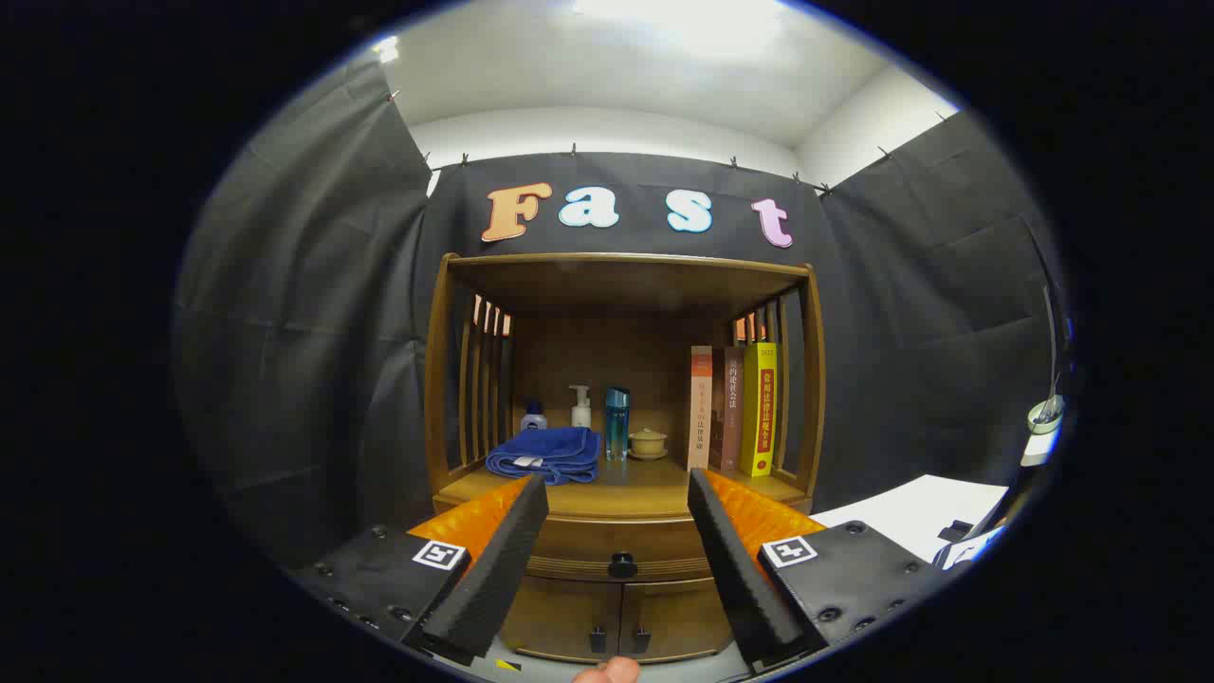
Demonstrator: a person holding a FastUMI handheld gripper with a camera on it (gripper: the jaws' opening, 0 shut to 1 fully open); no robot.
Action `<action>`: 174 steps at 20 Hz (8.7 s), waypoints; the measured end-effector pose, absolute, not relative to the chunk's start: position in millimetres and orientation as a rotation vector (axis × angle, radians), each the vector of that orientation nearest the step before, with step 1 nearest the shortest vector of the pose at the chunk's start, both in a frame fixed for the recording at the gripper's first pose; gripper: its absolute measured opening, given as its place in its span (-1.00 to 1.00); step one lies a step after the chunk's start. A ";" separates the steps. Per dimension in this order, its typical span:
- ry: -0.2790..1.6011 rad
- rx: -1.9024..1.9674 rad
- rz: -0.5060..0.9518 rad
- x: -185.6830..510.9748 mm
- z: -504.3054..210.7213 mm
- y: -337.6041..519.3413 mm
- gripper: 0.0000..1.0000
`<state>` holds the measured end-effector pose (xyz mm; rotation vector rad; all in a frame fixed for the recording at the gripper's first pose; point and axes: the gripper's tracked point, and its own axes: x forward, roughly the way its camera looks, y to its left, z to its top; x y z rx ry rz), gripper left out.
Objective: Pull open the drawer, take out the items inside it, and place them on the countertop above the cabinet.
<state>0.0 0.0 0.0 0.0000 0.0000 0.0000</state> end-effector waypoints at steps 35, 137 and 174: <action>-0.031 0.007 0.006 -7.5 3.4 -4.7 0.95; 0.343 -0.130 -0.146 -9.3 -224.1 -5.1 0.96; 0.993 0.003 -0.114 162.7 -341.9 -39.1 -0.45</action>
